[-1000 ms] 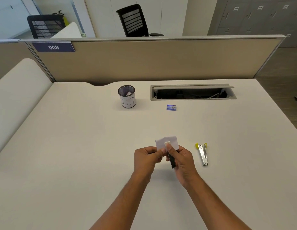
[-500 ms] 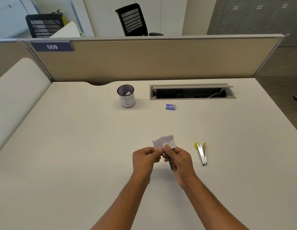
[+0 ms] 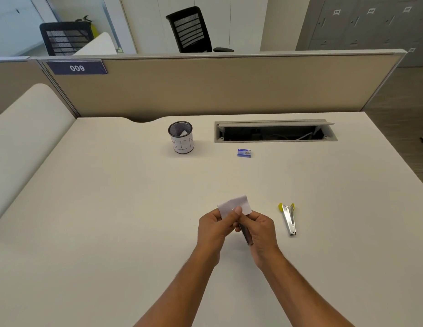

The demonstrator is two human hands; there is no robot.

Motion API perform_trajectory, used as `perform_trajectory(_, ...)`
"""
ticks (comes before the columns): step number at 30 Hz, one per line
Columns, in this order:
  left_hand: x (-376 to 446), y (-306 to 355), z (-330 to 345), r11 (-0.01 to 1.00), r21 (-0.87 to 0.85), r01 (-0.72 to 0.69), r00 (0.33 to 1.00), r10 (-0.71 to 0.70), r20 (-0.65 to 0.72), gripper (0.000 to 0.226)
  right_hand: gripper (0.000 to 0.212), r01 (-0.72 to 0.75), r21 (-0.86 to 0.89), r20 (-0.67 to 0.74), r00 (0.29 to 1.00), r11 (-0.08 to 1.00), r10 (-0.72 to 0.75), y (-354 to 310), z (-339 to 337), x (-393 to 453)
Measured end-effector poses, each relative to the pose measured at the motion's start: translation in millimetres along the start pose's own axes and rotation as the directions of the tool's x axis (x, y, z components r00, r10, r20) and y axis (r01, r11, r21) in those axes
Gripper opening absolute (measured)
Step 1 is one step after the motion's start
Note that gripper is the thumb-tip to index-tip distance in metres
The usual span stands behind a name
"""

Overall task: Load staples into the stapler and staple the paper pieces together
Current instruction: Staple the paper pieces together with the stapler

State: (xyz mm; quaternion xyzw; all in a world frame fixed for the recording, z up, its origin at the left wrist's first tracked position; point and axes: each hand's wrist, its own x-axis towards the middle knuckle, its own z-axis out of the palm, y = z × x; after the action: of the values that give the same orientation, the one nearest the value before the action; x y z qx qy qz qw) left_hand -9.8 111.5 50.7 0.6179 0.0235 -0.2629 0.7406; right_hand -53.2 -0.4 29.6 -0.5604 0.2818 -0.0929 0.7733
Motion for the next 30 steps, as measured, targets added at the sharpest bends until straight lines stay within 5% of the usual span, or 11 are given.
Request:
perform_trajectory(6,4,-3,9,0.992,-0.124,0.025,0.998,-0.031,-0.049,0.029,0.022,0.024,-0.034,-0.054,0.998,0.999,-0.026,-4,0,5)
perform_trajectory(14,9,1,20,0.972,-0.218,0.083,0.986,-0.112,-0.124,0.014,0.024,0.050,-0.085,-0.134,0.989,0.995,-0.061,-7,2,9)
perform_trajectory(20,12,7,7,0.998,-0.053,-0.018,0.999,0.017,-0.032,0.042,0.034,0.013,-0.016,0.046,0.999,1.000,-0.012,-13,3,4)
perform_trajectory(30,12,11,0,0.996,-0.094,0.003,0.997,-0.010,-0.072,0.030,0.035,-0.035,0.167,0.169,0.986,0.985,0.007,-16,-3,6)
